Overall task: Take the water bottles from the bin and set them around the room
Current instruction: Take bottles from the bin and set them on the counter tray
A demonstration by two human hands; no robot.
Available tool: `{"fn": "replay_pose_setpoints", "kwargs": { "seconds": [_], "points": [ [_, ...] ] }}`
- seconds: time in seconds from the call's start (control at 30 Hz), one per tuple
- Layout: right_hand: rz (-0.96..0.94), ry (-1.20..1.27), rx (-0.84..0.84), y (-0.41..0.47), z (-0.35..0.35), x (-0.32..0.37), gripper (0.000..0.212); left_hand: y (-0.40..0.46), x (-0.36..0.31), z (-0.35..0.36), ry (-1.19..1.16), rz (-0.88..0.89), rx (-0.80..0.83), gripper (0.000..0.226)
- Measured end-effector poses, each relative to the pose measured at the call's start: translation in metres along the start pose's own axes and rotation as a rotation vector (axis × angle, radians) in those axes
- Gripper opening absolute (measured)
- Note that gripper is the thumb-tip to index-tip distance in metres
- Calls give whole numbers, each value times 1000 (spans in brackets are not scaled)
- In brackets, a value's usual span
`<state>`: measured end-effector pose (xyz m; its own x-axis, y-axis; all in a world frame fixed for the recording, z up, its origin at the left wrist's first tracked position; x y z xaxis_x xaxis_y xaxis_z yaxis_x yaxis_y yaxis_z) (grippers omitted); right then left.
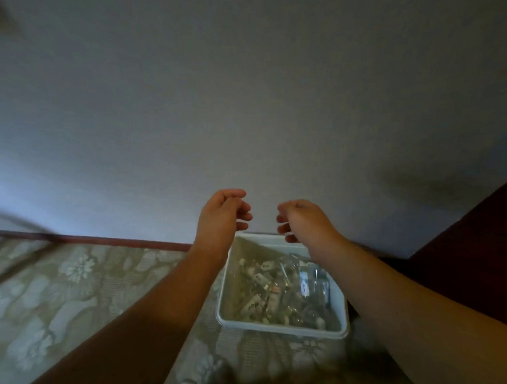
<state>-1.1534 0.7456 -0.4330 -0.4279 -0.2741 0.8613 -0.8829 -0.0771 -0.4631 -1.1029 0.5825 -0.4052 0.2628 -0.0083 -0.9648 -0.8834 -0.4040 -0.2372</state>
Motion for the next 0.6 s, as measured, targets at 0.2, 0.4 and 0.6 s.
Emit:
{"fn": "replay_pose_setpoints", "kwargs": {
  "seconds": [0.2,0.4,0.6],
  "points": [
    [135,-38,-127,118,27,-191,15,98,225,39,-7,-205,113,23],
    [162,-210,-141,223,63,-357,19,165,441,62,3,-817,321,7],
    [245,-1073,340,284,87,-485,48,240,550,77,45,-904,193,28]
  ]
}}
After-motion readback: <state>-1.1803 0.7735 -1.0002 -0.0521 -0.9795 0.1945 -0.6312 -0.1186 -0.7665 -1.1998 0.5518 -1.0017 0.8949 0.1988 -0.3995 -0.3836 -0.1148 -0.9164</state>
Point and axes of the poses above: each hand's wrist, its own y-axis towards the middle knuckle, its own z-axis out of the palm, x = y × z, the point moved 3 cm from there along y, towards the middle knuckle
